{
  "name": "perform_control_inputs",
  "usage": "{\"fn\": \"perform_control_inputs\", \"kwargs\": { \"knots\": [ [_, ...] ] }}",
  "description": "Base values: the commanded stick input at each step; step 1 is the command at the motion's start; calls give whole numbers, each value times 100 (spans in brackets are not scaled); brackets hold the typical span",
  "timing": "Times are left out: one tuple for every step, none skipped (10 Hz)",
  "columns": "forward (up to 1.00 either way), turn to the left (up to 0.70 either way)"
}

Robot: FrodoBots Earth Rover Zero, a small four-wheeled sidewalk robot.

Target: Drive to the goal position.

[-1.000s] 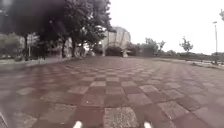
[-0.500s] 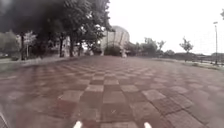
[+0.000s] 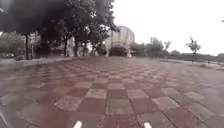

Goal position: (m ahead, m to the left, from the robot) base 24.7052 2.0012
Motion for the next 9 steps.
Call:
{"fn": "perform_control_inputs", "kwargs": {
  "knots": [
    [50, 0],
    [50, 0],
    [50, 0],
    [50, 0],
    [50, 0],
    [50, 0],
    [50, 0],
    [50, 0],
    [50, 0]
  ]
}}
